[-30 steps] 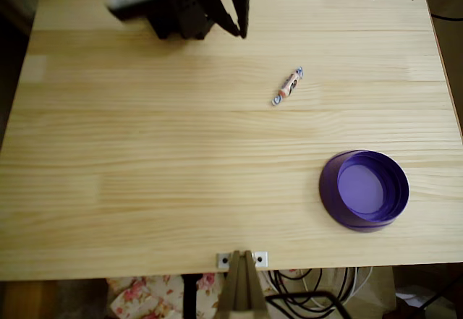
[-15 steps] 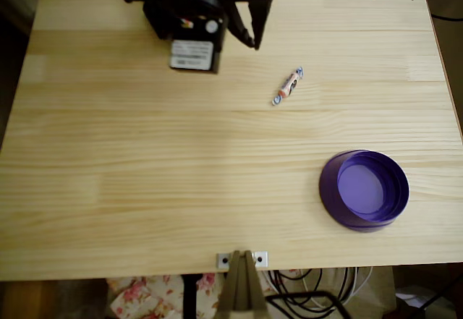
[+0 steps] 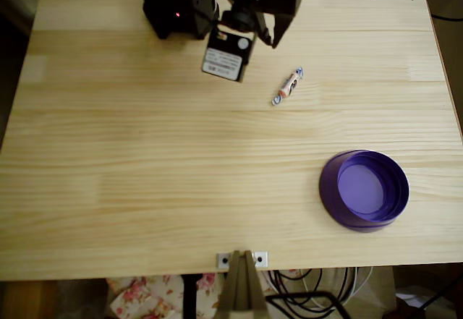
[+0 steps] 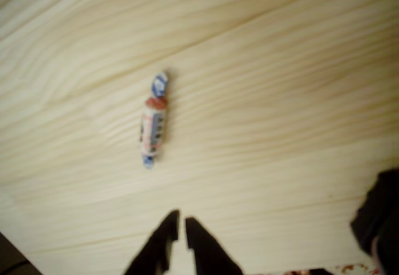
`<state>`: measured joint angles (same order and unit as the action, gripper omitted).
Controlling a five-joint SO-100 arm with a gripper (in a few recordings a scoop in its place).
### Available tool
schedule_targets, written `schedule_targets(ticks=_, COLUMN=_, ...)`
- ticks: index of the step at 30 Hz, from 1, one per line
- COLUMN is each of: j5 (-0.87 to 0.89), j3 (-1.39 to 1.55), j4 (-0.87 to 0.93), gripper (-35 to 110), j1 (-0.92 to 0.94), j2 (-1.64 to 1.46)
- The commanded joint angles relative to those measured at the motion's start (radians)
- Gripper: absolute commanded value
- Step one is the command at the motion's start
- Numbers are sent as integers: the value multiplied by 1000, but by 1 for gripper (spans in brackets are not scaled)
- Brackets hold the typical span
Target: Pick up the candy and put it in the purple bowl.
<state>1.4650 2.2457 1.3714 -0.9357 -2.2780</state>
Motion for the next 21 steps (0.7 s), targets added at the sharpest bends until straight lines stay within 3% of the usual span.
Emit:
schedule_targets(ticks=1, j5=106, j3=-137, j4=17, gripper=0, j1=-40, j2=91)
schedule_targets(ticks=6, j5=198, j3=-305, j4=107, gripper=0, j1=-64, j2=259)
schedule_targets(ticks=21, j5=261, j3=-287, j4=-112, gripper=1, j1=-115, j2=383)
